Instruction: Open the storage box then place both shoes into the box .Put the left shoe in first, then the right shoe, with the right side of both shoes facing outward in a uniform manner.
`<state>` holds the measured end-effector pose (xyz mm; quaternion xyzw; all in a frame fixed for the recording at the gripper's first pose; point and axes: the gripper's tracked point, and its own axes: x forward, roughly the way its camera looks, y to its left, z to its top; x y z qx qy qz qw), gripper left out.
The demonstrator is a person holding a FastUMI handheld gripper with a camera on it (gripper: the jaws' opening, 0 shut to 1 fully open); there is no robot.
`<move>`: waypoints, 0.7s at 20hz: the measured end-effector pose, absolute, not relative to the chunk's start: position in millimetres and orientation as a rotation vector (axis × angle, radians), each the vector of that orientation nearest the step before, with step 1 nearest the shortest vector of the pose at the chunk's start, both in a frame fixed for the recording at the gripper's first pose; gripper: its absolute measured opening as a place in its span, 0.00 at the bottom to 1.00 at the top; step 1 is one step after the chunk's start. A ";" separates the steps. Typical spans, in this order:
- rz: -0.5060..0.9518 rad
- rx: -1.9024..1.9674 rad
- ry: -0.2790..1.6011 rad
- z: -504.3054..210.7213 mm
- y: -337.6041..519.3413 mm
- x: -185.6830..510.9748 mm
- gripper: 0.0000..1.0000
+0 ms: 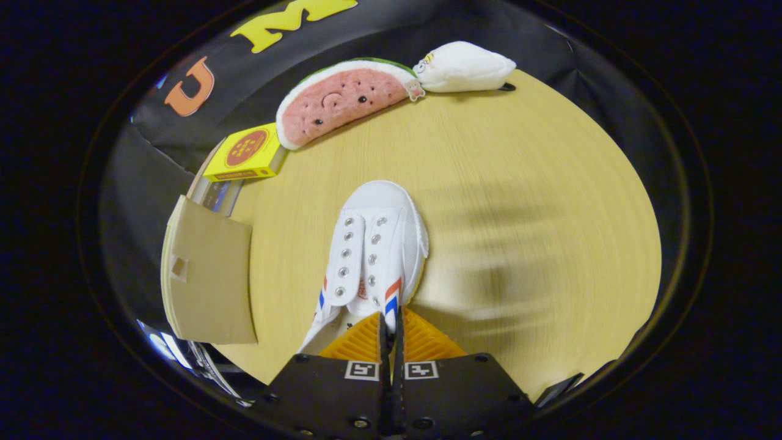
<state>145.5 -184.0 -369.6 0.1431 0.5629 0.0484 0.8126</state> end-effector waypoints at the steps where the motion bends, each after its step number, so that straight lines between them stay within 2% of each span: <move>1: 0.112 0.313 1.184 -359.4 -183.8 146.0 0.00; 7: 0.180 0.235 1.080 -278.9 -145.5 144.4 0.00; 14: 0.335 0.203 1.034 -213.6 -17.4 132.6 0.00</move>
